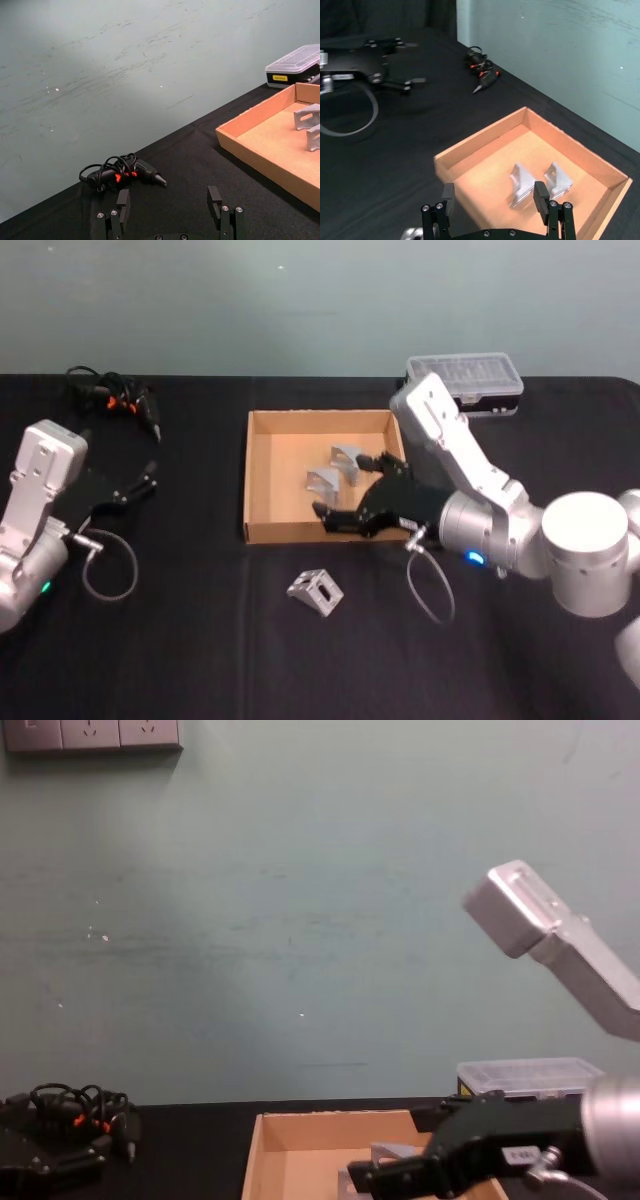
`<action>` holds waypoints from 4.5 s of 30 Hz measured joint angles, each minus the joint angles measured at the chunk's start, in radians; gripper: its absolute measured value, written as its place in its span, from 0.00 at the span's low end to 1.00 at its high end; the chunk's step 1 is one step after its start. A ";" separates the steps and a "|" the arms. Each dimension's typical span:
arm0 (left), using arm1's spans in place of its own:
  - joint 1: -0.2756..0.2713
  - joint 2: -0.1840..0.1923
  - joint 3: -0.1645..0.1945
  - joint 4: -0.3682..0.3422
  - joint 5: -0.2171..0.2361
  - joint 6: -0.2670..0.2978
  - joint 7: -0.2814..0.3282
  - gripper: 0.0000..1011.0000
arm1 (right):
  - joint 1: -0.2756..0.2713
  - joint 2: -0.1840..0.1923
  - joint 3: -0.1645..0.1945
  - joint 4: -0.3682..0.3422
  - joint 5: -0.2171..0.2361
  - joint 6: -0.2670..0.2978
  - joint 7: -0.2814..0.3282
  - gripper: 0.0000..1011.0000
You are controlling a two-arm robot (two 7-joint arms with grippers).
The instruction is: Use one hand to pick up the angle iron from the table and place it into the box.
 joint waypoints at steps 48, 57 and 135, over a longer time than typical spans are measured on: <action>0.000 0.000 0.000 0.000 0.000 0.000 0.000 1.00 | -0.108 -0.073 -0.013 -0.202 -0.089 0.442 -0.027 0.99; 0.000 0.000 0.000 0.000 0.000 0.000 0.000 1.00 | -0.080 -0.099 -0.017 -0.149 -0.096 0.447 -0.006 0.99; 0.000 0.000 0.000 0.000 0.000 0.000 0.000 1.00 | -0.072 -0.118 -0.022 -0.110 -0.096 0.400 0.012 0.44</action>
